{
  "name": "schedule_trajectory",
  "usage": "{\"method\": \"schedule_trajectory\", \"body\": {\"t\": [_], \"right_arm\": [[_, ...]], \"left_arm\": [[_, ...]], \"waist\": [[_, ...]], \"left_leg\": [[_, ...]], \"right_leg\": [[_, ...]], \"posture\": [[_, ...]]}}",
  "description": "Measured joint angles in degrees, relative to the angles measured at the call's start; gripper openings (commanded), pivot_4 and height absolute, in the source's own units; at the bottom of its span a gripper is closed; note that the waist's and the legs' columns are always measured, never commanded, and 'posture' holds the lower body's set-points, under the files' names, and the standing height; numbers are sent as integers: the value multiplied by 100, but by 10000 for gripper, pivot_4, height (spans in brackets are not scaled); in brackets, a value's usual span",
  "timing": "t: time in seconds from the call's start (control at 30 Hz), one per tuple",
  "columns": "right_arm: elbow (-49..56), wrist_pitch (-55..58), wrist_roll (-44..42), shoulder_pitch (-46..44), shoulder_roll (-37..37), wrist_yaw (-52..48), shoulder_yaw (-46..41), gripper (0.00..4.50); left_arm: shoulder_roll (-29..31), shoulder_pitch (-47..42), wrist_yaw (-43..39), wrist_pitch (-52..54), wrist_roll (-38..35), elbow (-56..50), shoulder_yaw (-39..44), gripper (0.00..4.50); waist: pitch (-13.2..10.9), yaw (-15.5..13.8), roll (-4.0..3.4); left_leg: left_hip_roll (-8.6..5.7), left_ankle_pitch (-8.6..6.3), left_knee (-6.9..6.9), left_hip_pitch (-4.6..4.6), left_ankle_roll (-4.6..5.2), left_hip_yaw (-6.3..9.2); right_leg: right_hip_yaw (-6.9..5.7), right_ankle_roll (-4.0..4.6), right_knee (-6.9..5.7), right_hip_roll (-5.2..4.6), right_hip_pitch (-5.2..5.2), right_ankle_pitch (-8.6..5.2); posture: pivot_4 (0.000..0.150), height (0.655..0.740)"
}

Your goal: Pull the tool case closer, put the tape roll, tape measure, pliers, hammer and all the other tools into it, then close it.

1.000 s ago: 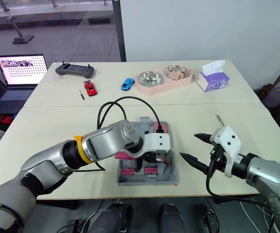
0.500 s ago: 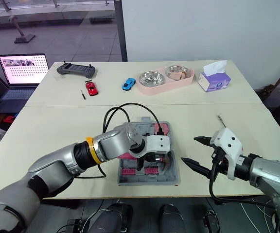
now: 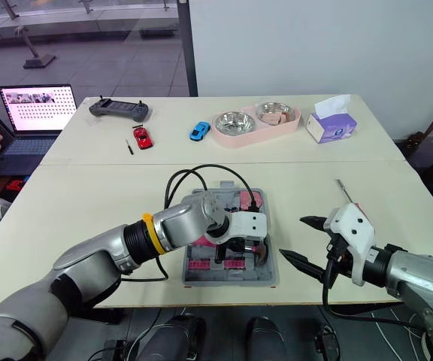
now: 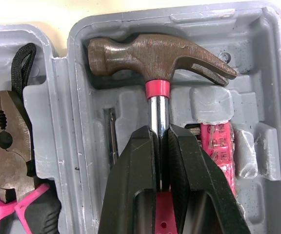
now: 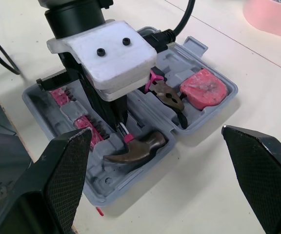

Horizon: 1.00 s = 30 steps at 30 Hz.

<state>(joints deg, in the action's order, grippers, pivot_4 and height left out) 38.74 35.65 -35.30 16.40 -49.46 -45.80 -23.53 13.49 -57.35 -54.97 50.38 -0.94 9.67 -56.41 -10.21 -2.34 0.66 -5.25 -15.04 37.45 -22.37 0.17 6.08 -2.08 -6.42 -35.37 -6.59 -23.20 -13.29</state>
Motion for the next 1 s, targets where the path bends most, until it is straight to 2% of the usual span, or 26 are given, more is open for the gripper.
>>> {"method": "schedule_trajectory", "body": {"t": [0.73, 0.83, 0.93, 0.97, 1.0], "right_arm": [[0, 21, -5, -49, 2, 39, 5, 45000], [0, 21, -4, -49, 2, 39, 5, 45000], [0, 21, -4, -46, 9, 38, 5, 45000], [0, 20, -4, -38, 22, 37, 5, 45000], [0, 20, -4, -38, 42, 36, 5, 45000]], "left_arm": [[80, 41, -266, 28, 231, -67, 117, 391], [68, 41, -225, 3, 306, -62, 132, 12814], [115, 41, -185, -75, 431, -38, 159, 27852], [118, 41, -229, -101, 418, -78, 173, 34319], [105, 40, -222, -117, 426, -100, 181, 37840]], "waist": [[0, 18, 0], [0, 18, -1], [0, 12, -1], [0, 9, -1], [0, 9, -1]], "left_leg": [[5, 0, 1, -1, 0, -1], [5, 0, 0, -1, 0, 0], [5, 0, 0, -1, 0, 0], [4, 0, 1, -2, 0, 0], [4, 0, 1, -2, 0, 0]], "right_leg": [[2, 0, -8, 7, -7, 0], [2, 0, -8, 8, -7, 0], [1, 0, -7, 7, -7, 0], [2, 0, -7, 6, -7, 0], [2, 0, -6, 6, -7, 0]], "posture": [[1500, 7400], [1500, 7400], [1500, 7400], [1500, 7400], [1500, 7400]]}}
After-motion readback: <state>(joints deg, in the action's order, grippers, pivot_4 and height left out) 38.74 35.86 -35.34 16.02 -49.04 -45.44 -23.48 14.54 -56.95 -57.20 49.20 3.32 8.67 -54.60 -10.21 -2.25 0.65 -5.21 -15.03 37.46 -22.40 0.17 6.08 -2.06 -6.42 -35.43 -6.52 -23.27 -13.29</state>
